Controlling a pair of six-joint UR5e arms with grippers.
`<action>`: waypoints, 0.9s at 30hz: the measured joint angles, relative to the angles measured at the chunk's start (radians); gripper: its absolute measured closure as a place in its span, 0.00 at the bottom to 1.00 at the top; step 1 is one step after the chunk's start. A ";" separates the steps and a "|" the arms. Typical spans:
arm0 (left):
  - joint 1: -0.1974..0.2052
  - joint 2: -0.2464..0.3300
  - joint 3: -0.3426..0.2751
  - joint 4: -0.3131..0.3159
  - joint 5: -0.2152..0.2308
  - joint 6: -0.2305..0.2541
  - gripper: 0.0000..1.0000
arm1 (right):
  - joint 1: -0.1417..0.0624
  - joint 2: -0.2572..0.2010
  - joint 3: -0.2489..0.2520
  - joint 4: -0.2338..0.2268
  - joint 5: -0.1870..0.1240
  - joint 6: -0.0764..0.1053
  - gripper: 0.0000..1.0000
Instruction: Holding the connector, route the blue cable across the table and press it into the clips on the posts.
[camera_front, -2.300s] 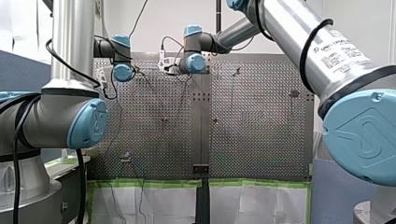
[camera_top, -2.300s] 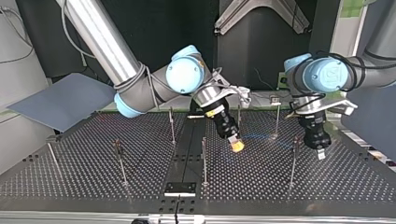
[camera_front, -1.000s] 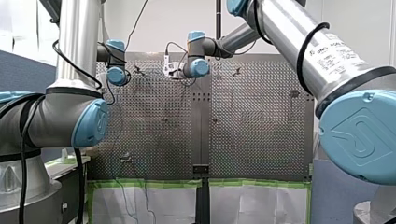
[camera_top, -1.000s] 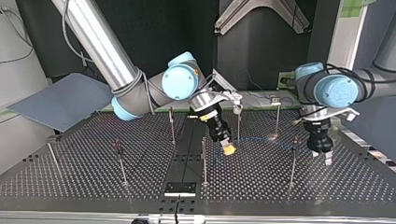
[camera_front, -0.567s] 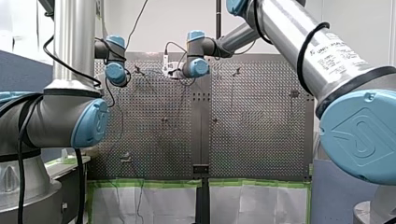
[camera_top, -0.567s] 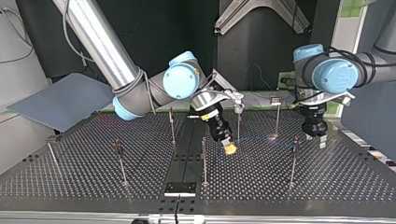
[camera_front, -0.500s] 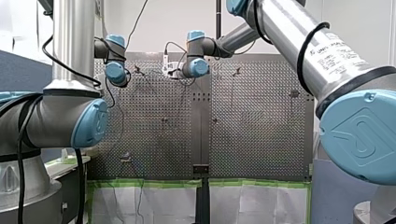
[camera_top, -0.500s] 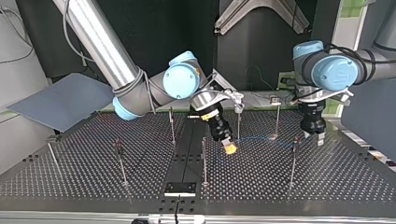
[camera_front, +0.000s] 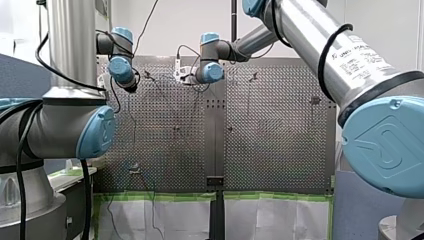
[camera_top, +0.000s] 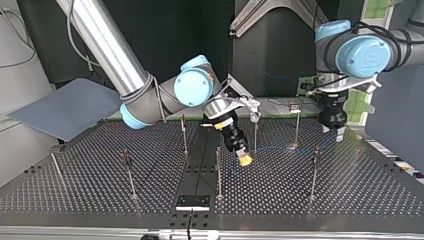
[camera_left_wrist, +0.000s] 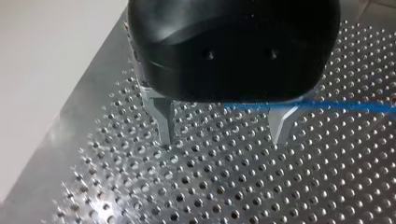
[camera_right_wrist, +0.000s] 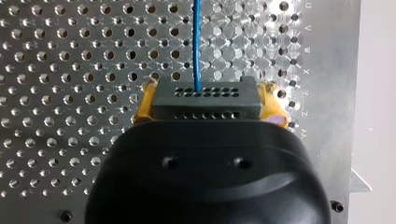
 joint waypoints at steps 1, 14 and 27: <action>-0.001 0.007 0.000 -0.007 0.001 0.004 0.02 | 0.000 0.000 0.000 0.000 0.000 0.000 1.00; -0.026 0.116 0.000 -0.115 0.093 0.000 0.02 | -0.002 0.001 0.000 0.001 0.000 0.005 1.00; -0.082 0.211 0.004 -0.090 0.163 -0.010 0.02 | -0.004 0.001 0.000 -0.001 0.001 0.006 1.00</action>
